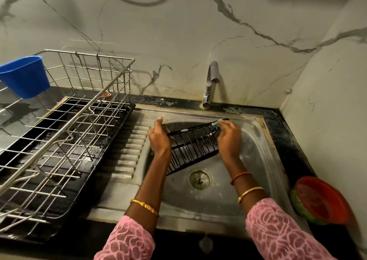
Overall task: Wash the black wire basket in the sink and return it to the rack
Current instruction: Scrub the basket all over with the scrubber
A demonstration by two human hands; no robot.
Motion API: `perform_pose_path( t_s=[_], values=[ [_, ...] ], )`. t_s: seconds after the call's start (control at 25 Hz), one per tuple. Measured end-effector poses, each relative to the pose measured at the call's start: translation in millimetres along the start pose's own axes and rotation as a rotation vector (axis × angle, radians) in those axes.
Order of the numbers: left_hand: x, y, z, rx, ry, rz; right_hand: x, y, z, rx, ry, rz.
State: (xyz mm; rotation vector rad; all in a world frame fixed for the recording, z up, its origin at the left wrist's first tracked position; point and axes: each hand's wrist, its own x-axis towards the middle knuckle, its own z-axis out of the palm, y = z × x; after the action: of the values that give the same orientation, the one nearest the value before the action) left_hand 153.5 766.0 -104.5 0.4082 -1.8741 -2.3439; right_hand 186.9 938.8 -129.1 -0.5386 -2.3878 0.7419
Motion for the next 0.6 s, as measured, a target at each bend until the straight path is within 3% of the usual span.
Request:
perform_pose_path(
  t_s=[0.12,0.24,0.44,0.52,0.6],
  values=[
    [-5.6,1.4,1.5,-0.024,-0.020,0.012,-5.2,-4.4,0.3,0.059,0.000,0.032],
    [-5.5,-2.8,4.6,-0.050,-0.019,0.024,-37.6,-42.2,5.1,0.212,0.004,-0.166],
    [-9.5,-2.4,6.2,-0.126,-0.074,0.105,-71.4,-81.7,-3.5,0.411,-0.171,-0.535],
    [-7.5,-3.7,5.2,-0.147,-0.081,0.094,-58.2,-77.6,-10.2,0.422,-0.212,-0.546],
    [-6.7,-3.0,4.1,-0.157,-0.088,0.066,-39.0,-61.3,-14.7,0.317,-0.165,-0.419]
  ],
)
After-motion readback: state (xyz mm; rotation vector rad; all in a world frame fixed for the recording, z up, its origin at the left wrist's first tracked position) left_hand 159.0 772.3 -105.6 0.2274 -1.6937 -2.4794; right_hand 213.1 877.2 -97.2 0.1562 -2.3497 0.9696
